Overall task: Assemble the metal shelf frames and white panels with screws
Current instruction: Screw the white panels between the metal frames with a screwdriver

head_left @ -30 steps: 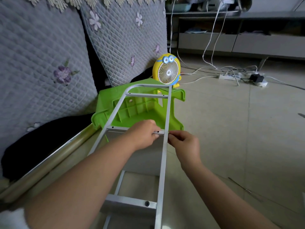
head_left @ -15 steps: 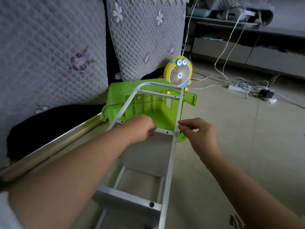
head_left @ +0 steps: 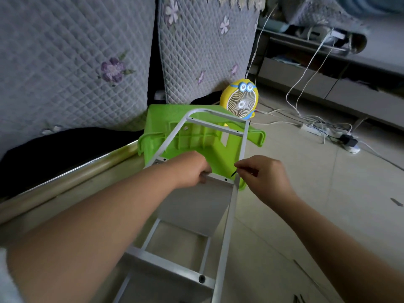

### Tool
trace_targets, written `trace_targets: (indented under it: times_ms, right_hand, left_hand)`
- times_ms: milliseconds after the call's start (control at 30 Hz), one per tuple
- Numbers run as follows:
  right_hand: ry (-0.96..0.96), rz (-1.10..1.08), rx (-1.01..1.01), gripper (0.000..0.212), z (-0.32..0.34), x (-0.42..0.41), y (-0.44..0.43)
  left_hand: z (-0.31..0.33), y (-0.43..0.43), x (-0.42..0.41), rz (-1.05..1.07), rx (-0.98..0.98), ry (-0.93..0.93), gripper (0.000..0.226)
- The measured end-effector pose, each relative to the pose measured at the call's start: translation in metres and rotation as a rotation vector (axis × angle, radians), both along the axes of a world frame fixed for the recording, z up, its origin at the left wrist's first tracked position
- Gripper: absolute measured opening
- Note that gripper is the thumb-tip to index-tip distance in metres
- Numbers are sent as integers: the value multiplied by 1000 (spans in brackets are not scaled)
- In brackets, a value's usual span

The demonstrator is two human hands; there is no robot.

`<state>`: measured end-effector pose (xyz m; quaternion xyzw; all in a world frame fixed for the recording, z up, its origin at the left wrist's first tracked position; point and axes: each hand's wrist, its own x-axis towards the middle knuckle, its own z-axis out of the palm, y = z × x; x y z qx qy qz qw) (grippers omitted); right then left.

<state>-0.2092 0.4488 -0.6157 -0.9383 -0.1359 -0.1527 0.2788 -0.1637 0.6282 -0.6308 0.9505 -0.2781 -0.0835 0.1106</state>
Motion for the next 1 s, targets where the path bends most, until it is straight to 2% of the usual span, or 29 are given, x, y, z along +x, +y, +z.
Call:
trace_targets:
  times_ms: [133,233,333,467,633,700,833,900,1000]
  right_hand:
    - [-102,81,-84,13,-3,4,4]
    - [-174,142,-170,16,-4,6,5]
    - [-191,166,-194,14,-3,7,4]
    - [-231,190,-231,14,-5,9,5]
    - [-242,176,-231,13,-8,10,6]
    - [-203,37,-77,11,-10,7,6]
    - [256,-407,648,24,-16,-14,16]
    - [361,-466,826,25,-20,-23,22]
    - [381,-496,985,25,-18,-29,28]
  left_hand:
    - [-1,0,-3,-6,4,9,20]
    - [-3,-1,-2,-27,25,-19,10]
    - [-3,-2,-3,-33,53,-38,17]
    - [-6,-3,-3,-32,95,-48,11]
    - [-9,-3,-4,-36,123,-38,19]
    - [-8,-3,-5,-33,114,-34,21]
    - [-7,-3,-7,-30,93,-36,17]
    - [-8,-1,-7,-33,76,-53,12]
    - [-12,2,-6,-40,48,-77,10]
